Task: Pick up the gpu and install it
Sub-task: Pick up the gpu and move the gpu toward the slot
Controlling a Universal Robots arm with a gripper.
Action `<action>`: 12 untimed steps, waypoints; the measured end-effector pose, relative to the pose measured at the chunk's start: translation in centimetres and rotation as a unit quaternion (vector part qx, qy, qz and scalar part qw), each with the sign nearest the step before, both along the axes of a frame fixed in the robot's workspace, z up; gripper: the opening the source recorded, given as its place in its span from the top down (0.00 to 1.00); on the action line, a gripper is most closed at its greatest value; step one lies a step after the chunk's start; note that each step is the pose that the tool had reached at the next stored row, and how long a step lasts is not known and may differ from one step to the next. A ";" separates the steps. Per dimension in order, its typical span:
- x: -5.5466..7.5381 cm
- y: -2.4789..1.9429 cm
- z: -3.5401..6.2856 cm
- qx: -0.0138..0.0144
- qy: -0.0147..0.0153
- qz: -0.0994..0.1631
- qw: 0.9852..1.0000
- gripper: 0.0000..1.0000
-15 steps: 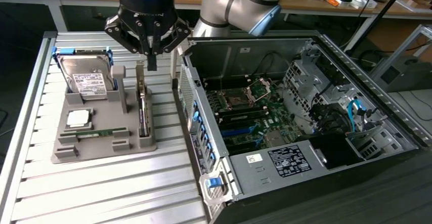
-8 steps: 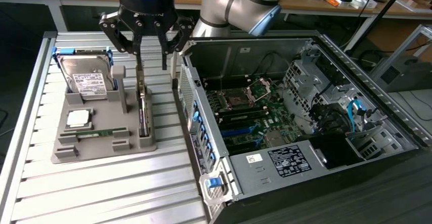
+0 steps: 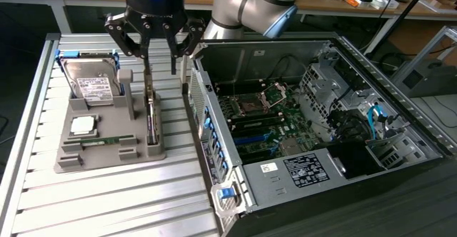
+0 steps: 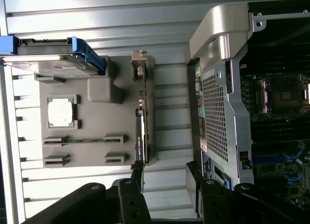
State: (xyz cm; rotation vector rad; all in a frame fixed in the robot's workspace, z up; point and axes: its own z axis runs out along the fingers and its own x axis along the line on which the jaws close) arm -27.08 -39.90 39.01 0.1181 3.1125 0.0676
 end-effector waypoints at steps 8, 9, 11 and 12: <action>-0.2 0.00 -0.18 0.000 0.000 0.000 1.000 0.52; -0.3 0.00 -0.19 0.000 0.000 0.000 1.000 0.52; -0.3 0.00 -0.25 0.000 0.000 0.000 1.000 0.52; -0.3 0.00 -0.27 0.000 0.000 0.000 1.000 0.52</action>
